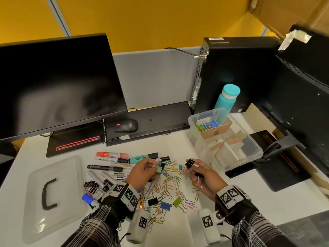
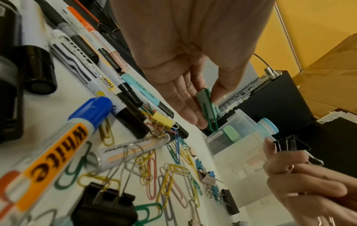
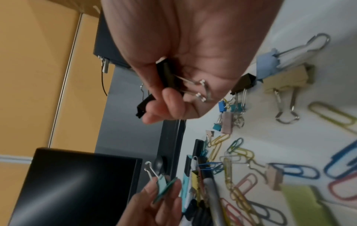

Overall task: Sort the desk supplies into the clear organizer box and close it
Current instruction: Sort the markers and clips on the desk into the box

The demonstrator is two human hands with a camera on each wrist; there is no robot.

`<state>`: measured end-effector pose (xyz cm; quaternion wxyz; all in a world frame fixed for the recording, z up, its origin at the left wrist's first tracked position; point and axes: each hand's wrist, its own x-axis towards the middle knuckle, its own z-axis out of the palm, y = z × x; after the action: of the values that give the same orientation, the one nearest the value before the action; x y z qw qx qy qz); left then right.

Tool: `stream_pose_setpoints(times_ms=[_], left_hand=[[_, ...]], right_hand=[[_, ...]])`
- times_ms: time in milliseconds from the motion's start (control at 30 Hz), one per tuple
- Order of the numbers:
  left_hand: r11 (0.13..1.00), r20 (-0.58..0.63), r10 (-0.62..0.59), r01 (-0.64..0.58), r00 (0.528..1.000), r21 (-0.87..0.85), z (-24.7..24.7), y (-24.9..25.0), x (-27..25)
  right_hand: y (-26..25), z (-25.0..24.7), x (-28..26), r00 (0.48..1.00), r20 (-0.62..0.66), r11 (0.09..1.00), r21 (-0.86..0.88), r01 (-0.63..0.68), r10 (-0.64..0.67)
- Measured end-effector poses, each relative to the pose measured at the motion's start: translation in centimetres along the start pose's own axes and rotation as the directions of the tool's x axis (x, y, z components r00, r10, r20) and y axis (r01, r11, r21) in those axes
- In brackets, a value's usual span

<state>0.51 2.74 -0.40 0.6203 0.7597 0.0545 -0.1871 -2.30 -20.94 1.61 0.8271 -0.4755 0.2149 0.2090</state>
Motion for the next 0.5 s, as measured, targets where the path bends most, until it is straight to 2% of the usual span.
stream_pose_setpoints(times_ms=[200,367,500], left_hand=[[0.999,0.012,-0.009,0.01,1.0,-0.036,-0.1,0.0,-0.1],[1.0,0.006,0.015,-0.015,1.0,0.017,-0.6,-0.2,-0.2],[0.997,-0.033,-0.024,0.021,0.999,-0.078,-0.7,0.2,0.0]], right_hand=[[-0.6,1.4,-0.3,0.994,0.11,0.981,0.191,-0.029,0.008],[0.0,2.5,0.4,0.988,0.133,0.989,0.114,-0.091,0.076],[0.2,3.7,0.7,0.981,0.109,0.987,-0.03,-0.16,0.162]])
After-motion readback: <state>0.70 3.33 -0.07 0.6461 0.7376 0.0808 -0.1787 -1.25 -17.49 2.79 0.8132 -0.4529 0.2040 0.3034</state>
